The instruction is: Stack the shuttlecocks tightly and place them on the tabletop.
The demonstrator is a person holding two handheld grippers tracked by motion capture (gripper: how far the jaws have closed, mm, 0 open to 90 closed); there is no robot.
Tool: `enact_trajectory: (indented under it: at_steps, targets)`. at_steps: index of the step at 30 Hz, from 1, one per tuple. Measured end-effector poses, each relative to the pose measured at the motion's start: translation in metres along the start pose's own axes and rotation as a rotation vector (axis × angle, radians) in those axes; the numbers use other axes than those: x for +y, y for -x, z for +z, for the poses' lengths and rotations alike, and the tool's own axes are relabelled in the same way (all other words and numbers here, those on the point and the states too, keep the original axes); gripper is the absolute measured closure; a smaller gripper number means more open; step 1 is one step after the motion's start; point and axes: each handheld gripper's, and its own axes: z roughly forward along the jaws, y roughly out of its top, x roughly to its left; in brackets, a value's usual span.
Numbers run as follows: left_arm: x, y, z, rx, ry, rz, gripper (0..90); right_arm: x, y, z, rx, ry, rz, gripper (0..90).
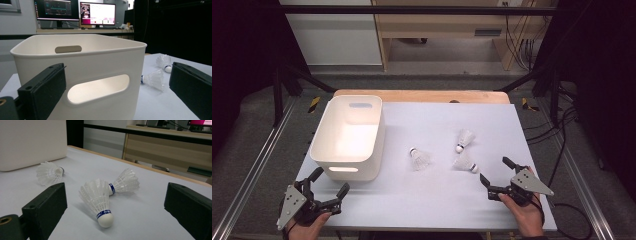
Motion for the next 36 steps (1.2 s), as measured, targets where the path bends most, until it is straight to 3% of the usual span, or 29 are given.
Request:
enact_trajectory:
  at_steps: [11,14,23,25,28,30,31,33,36]
  targets:
    - [0.005,0.016,0.002,-0.028,-0.023,0.021,1.4,0.000,0.000,-0.006,-0.023,-0.012,0.026,4.9]
    - [0.006,0.023,0.004,-0.040,-0.044,0.045,2.2,0.001,-0.002,-0.006,-0.021,-0.012,0.030,5.1]
    - [0.022,0.074,0.023,-0.148,-0.089,0.104,4.5,0.003,-0.008,-0.001,-0.041,-0.044,0.035,7.5]
    - [0.025,0.093,0.037,-0.188,-0.102,0.138,5.6,0.003,-0.008,-0.002,-0.042,-0.048,0.040,8.2]
    - [0.026,0.104,0.049,-0.208,-0.135,0.151,6.7,0.003,-0.008,-0.002,-0.040,-0.054,0.041,8.4]
    - [0.025,0.117,0.074,-0.224,-0.184,0.186,8.9,0.004,-0.008,-0.001,-0.034,-0.060,0.043,8.4]
    - [0.025,0.117,0.074,-0.224,-0.184,0.186,10.0,0.004,-0.008,-0.001,-0.034,-0.060,0.043,8.4]
    - [0.023,0.123,0.091,-0.228,-0.210,0.201,10.7,0.004,-0.009,-0.001,-0.030,-0.062,0.047,8.3]
    - [0.019,0.127,0.124,-0.217,-0.287,0.180,13.5,0.004,-0.008,-0.002,-0.025,-0.062,0.047,8.2]
